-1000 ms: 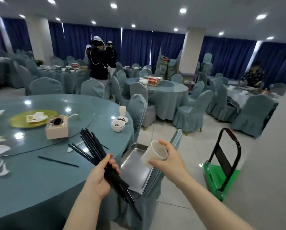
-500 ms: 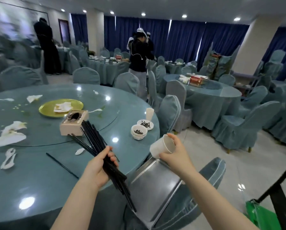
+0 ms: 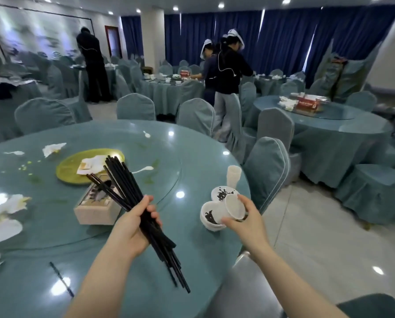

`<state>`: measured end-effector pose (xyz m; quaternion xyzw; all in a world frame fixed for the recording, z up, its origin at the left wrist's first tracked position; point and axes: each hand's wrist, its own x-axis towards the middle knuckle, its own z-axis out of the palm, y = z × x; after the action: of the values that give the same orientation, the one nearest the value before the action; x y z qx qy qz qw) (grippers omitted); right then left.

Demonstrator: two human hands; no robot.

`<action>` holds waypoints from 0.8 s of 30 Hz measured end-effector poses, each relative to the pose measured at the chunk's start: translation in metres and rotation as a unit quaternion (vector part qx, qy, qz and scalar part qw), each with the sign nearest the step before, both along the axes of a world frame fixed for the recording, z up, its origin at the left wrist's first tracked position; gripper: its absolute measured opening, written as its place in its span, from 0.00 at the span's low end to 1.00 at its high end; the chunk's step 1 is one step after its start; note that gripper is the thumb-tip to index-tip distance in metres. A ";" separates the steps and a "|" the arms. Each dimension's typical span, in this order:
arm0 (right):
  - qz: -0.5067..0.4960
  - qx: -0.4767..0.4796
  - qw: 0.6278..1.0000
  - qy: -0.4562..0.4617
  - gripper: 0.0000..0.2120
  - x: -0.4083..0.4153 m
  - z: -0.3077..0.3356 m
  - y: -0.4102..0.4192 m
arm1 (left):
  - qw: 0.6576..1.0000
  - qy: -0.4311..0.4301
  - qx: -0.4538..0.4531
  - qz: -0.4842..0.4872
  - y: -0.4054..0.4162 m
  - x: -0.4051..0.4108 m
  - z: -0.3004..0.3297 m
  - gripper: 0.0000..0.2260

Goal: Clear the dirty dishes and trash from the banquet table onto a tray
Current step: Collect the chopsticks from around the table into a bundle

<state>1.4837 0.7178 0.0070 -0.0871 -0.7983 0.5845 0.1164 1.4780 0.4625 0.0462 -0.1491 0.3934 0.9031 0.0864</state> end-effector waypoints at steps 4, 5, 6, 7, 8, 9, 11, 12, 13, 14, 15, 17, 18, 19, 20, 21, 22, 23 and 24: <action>-0.038 0.000 0.999 -0.009 0.29 -0.064 -0.006 0.012 | 1.000 -0.002 -0.009 -0.026 0.005 -0.069 -0.003 0.05; -0.053 0.000 0.999 -0.013 0.29 -0.080 -0.006 0.016 | 0.999 -0.004 -0.012 -0.031 0.008 -0.085 -0.004 0.05; -0.068 -0.002 0.998 -0.015 0.29 -0.096 -0.008 0.021 | 0.999 -0.009 -0.015 -0.033 0.010 -0.100 -0.004 0.05; -0.083 -0.002 0.996 -0.018 0.28 -0.113 -0.010 0.026 | 0.999 -0.014 -0.019 -0.034 0.012 -0.114 -0.005 0.05; -0.099 0.001 0.995 -0.021 0.27 -0.128 -0.011 0.032 | 0.999 -0.020 -0.022 -0.036 0.016 -0.126 -0.006 0.05; -0.111 0.010 0.994 -0.022 0.27 -0.144 -0.013 0.040 | 0.999 -0.024 -0.024 -0.038 0.020 -0.138 -0.007 0.05; -0.129 0.028 0.991 -0.012 0.29 -0.181 -0.017 0.057 | 0.999 -0.025 -0.024 -0.041 0.030 -0.164 -0.009 0.05; -0.139 0.034 0.990 -0.006 0.30 -0.200 -0.021 0.064 | 0.999 -0.026 -0.024 -0.042 0.036 -0.178 -0.009 0.05; -0.150 0.036 0.988 -0.006 0.31 -0.219 -0.025 0.071 | 0.999 -0.027 -0.021 -0.041 0.042 -0.191 -0.008 0.05; -0.158 0.035 0.987 -0.006 0.32 -0.237 -0.030 0.079 | 0.999 -0.028 -0.018 -0.037 0.048 -0.204 -0.008 0.05; -0.165 0.035 0.986 -0.006 0.33 -0.254 -0.036 0.085 | 0.999 -0.031 -0.014 -0.034 0.055 -0.217 -0.007 0.05; -0.178 0.045 0.983 -0.009 0.33 -0.284 -0.049 0.096 | 0.998 -0.050 -0.008 -0.029 0.066 -0.239 -0.010 0.05; -0.180 0.050 0.982 -0.008 0.34 -0.298 -0.055 0.101 | 0.998 -0.059 -0.009 -0.028 0.071 -0.249 -0.012 0.05; -0.181 0.057 0.982 -0.008 0.34 -0.312 -0.059 0.104 | 0.997 -0.067 -0.011 -0.029 0.073 -0.259 -0.014 0.06; -0.178 0.069 0.982 -0.009 0.34 -0.325 -0.063 0.106 | 0.997 -0.074 -0.015 -0.030 0.075 -0.268 -0.016 0.06; -0.169 0.086 0.982 -0.012 0.32 -0.337 -0.067 0.108 | 0.996 -0.077 -0.018 -0.028 0.075 -0.276 -0.018 0.06; -0.151 0.109 0.982 -0.019 0.27 -0.347 -0.072 0.109 | 0.997 -0.076 -0.022 -0.026 0.075 -0.283 -0.020 0.06; -0.130 0.139 0.981 -0.031 0.21 -0.354 -0.078 0.108 | 0.997 -0.074 -0.025 -0.024 0.074 -0.289 -0.023 0.06; -0.112 0.167 0.978 -0.047 0.16 -0.360 -0.084 0.108 | 0.997 -0.072 -0.029 -0.022 0.073 -0.294 -0.025 0.06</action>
<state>1.1242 0.8257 -0.0772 -0.1829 -0.8744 0.4214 0.1560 1.1839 0.5354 0.0213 -0.2076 0.4151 0.8762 0.1303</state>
